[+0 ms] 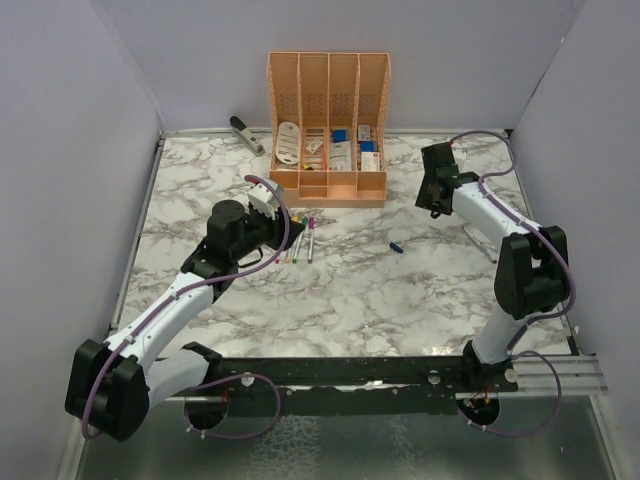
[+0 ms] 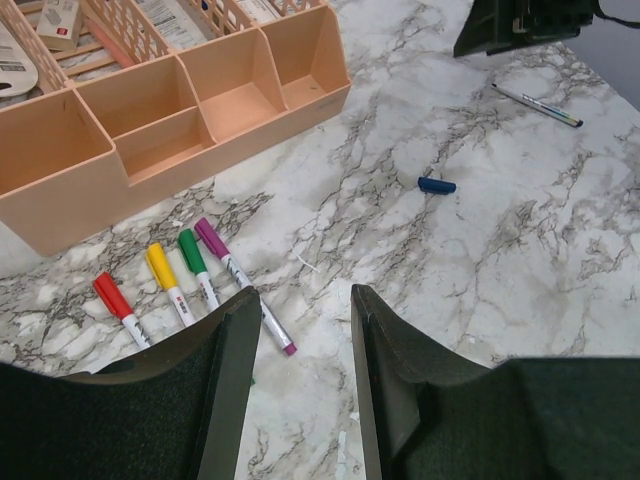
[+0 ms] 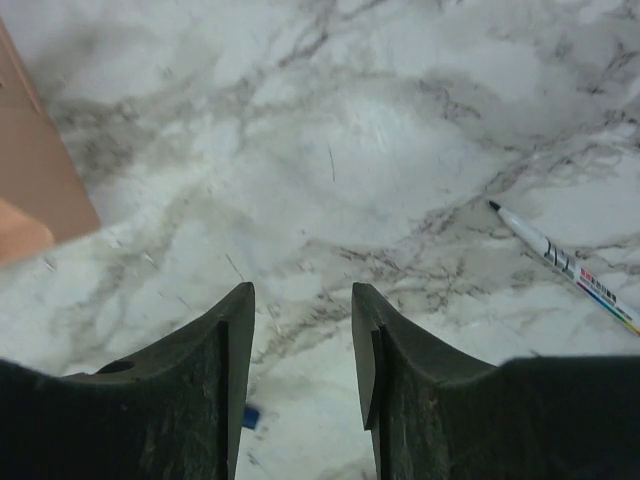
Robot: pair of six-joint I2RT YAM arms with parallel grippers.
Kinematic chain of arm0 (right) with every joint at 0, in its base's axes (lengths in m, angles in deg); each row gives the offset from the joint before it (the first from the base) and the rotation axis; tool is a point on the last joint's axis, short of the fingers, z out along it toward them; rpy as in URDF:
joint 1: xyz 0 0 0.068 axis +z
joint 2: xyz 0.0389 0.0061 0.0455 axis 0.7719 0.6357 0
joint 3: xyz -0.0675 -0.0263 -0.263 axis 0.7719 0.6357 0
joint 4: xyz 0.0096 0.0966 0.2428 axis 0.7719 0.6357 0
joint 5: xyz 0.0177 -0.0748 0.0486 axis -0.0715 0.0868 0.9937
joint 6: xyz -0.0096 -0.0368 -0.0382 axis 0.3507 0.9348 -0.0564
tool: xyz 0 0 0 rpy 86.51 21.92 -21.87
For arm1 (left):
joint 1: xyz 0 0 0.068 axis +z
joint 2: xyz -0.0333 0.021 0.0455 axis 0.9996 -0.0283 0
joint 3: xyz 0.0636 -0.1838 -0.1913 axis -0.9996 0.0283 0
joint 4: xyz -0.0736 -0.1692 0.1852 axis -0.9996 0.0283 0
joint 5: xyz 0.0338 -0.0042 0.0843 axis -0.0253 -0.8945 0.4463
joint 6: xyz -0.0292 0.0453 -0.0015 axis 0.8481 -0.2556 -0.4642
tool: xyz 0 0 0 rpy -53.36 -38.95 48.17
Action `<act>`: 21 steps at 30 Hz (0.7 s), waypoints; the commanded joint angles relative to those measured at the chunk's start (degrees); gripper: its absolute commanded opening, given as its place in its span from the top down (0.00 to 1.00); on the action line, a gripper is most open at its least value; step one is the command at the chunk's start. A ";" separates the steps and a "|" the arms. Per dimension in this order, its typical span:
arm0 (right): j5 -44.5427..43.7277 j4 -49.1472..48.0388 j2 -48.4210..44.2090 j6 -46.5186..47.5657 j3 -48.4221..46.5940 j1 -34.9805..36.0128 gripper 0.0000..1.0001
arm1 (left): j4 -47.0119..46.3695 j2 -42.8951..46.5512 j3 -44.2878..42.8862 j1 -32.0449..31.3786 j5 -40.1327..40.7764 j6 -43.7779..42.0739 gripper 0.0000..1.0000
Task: Insert the pens into the pen caps
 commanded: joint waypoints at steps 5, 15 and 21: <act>5.11 6.04 -1.62 10.08 5.95 -8.91 0.55 | -0.38 -0.62 -1.07 0.05 -0.51 -1.38 0.56; 4.11 3.19 -3.43 18.49 12.08 -17.11 0.55 | -0.14 -2.64 -1.94 0.09 -0.49 -1.82 0.57; 6.68 -0.36 -4.06 20.84 15.01 -19.26 0.55 | -0.91 -3.74 -2.39 0.10 -0.81 -1.73 0.57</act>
